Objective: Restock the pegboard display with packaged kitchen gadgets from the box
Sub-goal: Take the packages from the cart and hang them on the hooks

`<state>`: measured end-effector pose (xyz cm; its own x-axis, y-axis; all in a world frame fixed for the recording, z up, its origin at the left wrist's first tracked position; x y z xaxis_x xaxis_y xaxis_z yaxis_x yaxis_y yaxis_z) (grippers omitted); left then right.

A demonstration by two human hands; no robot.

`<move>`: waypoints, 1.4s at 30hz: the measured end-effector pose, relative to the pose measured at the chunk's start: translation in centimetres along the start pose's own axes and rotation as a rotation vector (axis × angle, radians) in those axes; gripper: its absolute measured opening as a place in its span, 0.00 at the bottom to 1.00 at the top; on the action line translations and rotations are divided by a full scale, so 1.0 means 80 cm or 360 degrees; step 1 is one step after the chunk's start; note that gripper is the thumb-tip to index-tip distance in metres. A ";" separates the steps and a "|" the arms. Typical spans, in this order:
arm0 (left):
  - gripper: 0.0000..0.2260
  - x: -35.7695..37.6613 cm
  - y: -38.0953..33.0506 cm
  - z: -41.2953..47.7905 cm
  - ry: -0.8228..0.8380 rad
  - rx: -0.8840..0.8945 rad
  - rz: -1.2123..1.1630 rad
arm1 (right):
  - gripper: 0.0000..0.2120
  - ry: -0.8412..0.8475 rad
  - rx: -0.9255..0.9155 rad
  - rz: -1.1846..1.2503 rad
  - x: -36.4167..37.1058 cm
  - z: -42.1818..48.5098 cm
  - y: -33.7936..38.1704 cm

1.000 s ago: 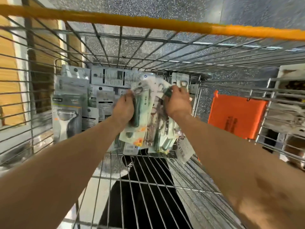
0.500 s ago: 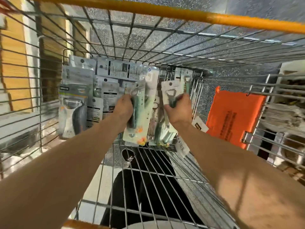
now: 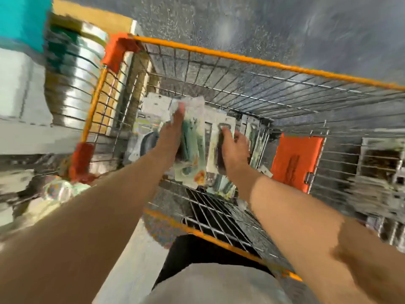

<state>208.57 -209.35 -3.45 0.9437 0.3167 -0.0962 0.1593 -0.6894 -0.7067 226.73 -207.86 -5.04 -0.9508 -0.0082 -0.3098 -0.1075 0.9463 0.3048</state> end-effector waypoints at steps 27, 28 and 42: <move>0.35 -0.334 -0.154 -0.557 -0.0850 0.1077 -0.1004 | 0.13 0.0996 -0.1333 -0.0393 0.108 -0.646 -0.049; 0.35 -0.348 -0.155 -0.579 -0.0914 0.1138 -0.1036 | 0.14 0.1054 -0.1370 -0.0427 0.113 -0.669 -0.056; 0.33 -0.482 -0.137 -0.811 -0.1533 0.1672 -0.1364 | 0.07 0.1736 -0.1803 -0.0673 0.182 -0.917 -0.153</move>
<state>189.23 -256.30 53.45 0.1147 0.8821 0.4569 -0.1263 0.4692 -0.8740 192.86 -243.25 52.75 -0.4898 -0.8698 0.0601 -0.0782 0.1125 0.9906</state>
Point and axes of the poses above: each hand's wrist, its own z-axis towards the middle knuckle, its own x-axis out of the palm, y = z × x, the point moved 3 cm from there along z, towards the middle knuckle, and after that the axes turned 14 degrees about x, right-handed, at the moved point
